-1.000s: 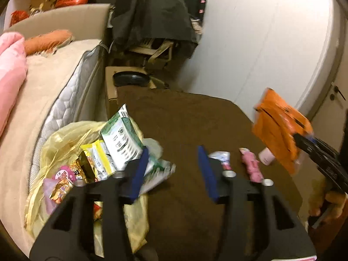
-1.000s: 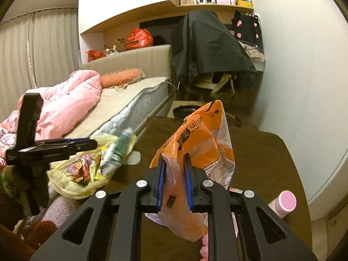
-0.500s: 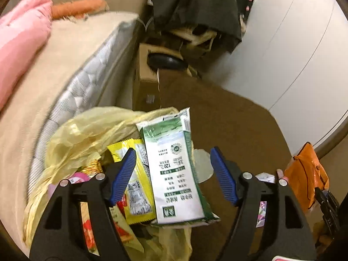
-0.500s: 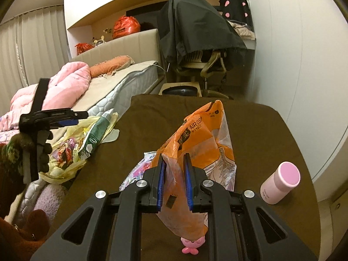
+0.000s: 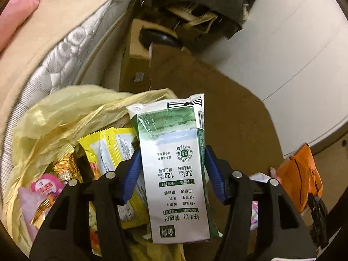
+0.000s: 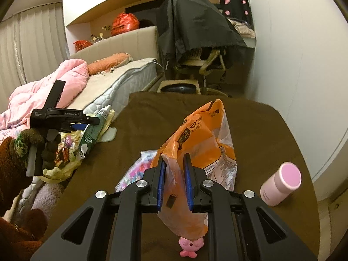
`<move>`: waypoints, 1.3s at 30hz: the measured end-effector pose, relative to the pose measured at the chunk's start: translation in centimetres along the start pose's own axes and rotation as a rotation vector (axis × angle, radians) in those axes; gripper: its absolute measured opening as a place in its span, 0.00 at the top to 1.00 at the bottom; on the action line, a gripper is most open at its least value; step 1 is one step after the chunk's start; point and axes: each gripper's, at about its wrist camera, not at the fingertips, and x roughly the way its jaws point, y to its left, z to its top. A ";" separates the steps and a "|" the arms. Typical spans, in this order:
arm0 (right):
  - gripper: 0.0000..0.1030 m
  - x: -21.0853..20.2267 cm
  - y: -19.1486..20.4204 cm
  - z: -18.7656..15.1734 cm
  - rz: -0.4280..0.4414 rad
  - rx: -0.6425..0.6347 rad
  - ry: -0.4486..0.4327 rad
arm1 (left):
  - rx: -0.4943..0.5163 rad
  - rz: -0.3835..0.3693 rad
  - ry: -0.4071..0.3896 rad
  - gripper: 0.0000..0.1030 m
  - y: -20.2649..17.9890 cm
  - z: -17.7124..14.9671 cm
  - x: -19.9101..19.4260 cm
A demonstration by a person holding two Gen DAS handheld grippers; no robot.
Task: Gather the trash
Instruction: 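Carry the milk carton and orange bag over the yellow trash bag, then open both tools over the bag and move them back to the table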
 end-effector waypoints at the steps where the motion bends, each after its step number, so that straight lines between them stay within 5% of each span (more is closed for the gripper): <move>1: 0.84 0.0 0.5 0.4 0.005 -0.012 -0.006 | 0.010 -0.005 -0.018 0.48 -0.3 -0.1 -0.8; 11: 0.84 1.1 8.1 4.8 0.149 -0.145 -0.059 | 0.114 0.066 -0.236 0.48 -0.1 -2.0 -11.2; 23: 0.84 5.3 18.3 6.9 0.378 -0.191 -0.020 | 0.034 0.107 -0.284 0.48 6.9 -3.6 -17.8; 30: 0.84 10.6 21.5 5.6 0.562 -0.092 0.109 | -0.029 0.000 -0.245 0.48 10.2 -4.6 -16.3; 34: 0.84 14.7 21.0 3.7 0.520 -0.032 0.228 | -0.021 0.019 -0.190 0.48 10.9 -4.7 -12.8; 39: 0.84 16.5 21.3 2.2 0.467 -0.107 0.286 | 0.028 0.059 -0.102 0.48 11.0 -5.2 -8.9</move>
